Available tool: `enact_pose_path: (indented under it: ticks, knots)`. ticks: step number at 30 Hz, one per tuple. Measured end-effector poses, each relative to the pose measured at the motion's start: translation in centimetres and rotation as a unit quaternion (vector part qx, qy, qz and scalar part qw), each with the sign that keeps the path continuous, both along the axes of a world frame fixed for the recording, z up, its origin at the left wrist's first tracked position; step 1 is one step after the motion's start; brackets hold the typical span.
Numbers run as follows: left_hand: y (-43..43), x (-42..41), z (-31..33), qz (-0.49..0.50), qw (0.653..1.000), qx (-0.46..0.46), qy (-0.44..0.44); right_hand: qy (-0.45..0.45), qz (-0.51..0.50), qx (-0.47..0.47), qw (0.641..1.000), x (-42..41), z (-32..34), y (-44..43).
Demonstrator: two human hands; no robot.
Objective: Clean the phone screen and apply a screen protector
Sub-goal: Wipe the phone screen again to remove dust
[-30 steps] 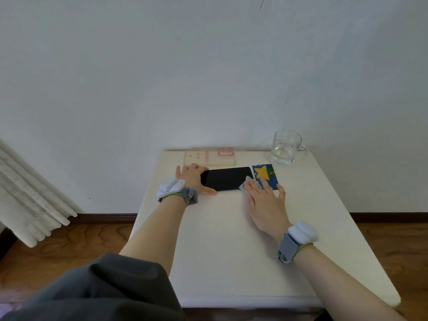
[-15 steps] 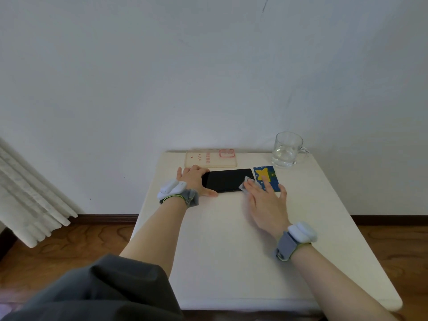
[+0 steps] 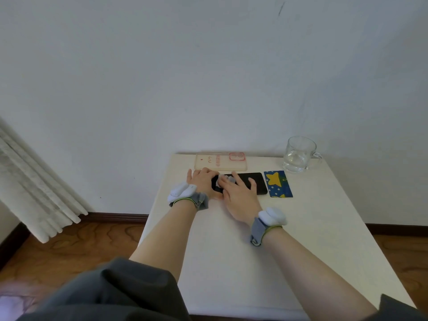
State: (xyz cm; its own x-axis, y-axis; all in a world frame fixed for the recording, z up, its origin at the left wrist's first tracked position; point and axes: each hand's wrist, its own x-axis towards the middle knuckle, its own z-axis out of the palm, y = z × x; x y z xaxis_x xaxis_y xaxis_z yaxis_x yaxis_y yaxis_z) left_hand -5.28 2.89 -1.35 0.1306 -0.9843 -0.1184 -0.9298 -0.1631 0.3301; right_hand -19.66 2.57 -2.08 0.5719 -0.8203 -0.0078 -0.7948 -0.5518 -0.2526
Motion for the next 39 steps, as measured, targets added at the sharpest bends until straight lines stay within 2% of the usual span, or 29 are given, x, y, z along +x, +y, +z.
enact_pose_path:
  ticks: [2,6,9,13,25,33,39]
  knots:
    - [0.0,0.1,-0.1,0.0,1.0,-0.005,0.0,0.016,0.006,-0.014,1.0,-0.4,0.0,-0.2]
    - [0.2,0.1,-0.1,0.0,1.0,-0.004,-0.025,0.015,-0.079,-0.025,0.996,-3.3,-0.5,-1.1]
    - [0.6,0.6,-0.1,0.011,1.0,-0.017,-0.018,0.029,-0.101,-0.038,0.994,-4.1,-0.6,-1.3]
    - [1.3,1.9,-0.2,0.034,0.998,-0.038,0.037,0.019,-0.116,-0.037,0.992,-3.6,-0.7,-1.1]
    - [1.6,2.3,0.0,0.044,0.996,-0.05,0.067,0.021,0.034,0.048,0.998,3.4,0.5,-0.1]
    - [1.6,2.5,0.0,0.032,0.998,-0.038,0.035,-0.043,0.063,0.072,0.994,1.3,-0.3,2.1]
    - [1.4,2.2,0.5,0.021,1.0,-0.019,-0.003,-0.035,0.019,0.036,0.999,-0.9,-0.5,2.1]
